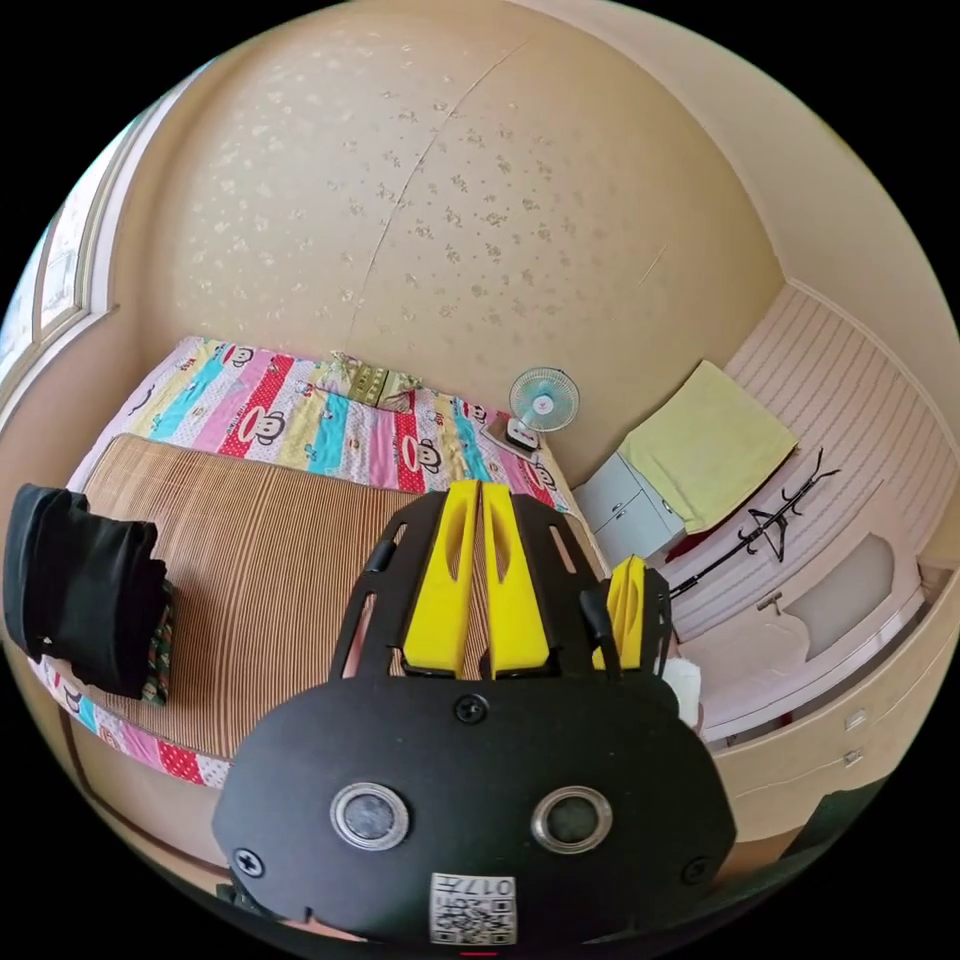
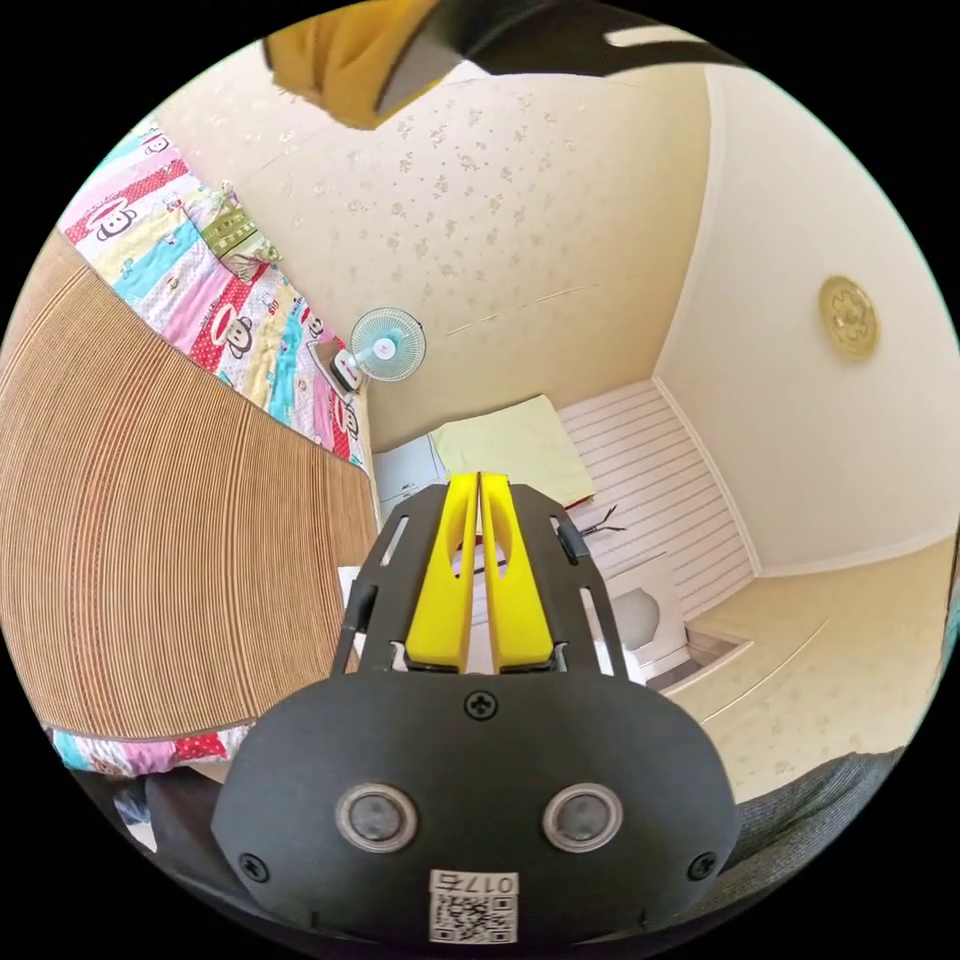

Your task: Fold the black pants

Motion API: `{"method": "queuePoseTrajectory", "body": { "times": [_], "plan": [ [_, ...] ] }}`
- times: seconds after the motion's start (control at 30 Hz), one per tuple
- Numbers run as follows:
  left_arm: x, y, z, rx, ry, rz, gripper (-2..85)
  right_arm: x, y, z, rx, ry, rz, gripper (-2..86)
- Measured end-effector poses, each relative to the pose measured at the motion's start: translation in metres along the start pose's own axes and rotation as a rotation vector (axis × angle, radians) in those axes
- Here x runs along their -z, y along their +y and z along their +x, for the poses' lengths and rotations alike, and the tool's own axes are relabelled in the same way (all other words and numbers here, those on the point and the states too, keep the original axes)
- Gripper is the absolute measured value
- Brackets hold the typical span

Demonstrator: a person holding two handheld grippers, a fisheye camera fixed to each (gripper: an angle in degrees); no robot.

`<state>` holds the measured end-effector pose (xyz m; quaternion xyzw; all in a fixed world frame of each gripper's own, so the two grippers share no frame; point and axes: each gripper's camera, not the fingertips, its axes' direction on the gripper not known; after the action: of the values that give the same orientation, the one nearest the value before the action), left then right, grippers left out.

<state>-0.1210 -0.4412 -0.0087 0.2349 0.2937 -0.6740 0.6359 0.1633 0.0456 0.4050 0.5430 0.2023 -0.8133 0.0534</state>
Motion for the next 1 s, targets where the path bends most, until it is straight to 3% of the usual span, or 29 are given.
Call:
{"method": "queuePoseTrajectory", "body": {
  "times": [0.07, 0.17, 0.27, 0.3, 0.5, 0.67, 0.83, 1.0],
  "plan": [
    [-0.004, -0.003, -0.004, -0.004, -0.007, -0.044, -1.0, -0.014, 0.002, -0.005, 0.059, -0.026, 0.008, 0.1],
    [-0.004, -0.014, -0.031, 0.111, 0.156, -0.137, -1.0, -0.038, -0.005, 0.011, 0.061, -0.270, -0.014, 0.2],
    [0.021, -0.029, -0.051, 0.082, 0.420, -0.047, -1.0, -0.071, -0.008, 0.022, 0.053, -0.453, -0.056, 0.3],
    [0.036, -0.034, -0.054, 0.032, 0.426, 0.010, -1.0, -0.081, -0.007, 0.026, 0.046, -0.522, -0.057, 0.3],
    [0.088, -0.050, -0.051, -0.198, -0.012, 0.107, -1.0, -0.134, -0.008, 0.036, 0.094, -0.946, -0.116, 0.3],
    [0.095, -0.053, -0.053, -0.341, -0.209, 0.033, -1.0, -0.168, -0.010, 0.059, 0.009, -1.172, -0.107, 0.4],
    [0.097, -0.059, -0.080, -0.281, -0.209, -0.022, -1.0, -0.193, -0.020, 0.082, -0.031, -1.393, -0.101, 0.4],
    [0.090, -0.080, -0.110, -0.160, -0.166, -0.132, -1.0, -0.197, -0.033, 0.086, -0.010, -1.354, -0.108, 0.5]
  ]
}}
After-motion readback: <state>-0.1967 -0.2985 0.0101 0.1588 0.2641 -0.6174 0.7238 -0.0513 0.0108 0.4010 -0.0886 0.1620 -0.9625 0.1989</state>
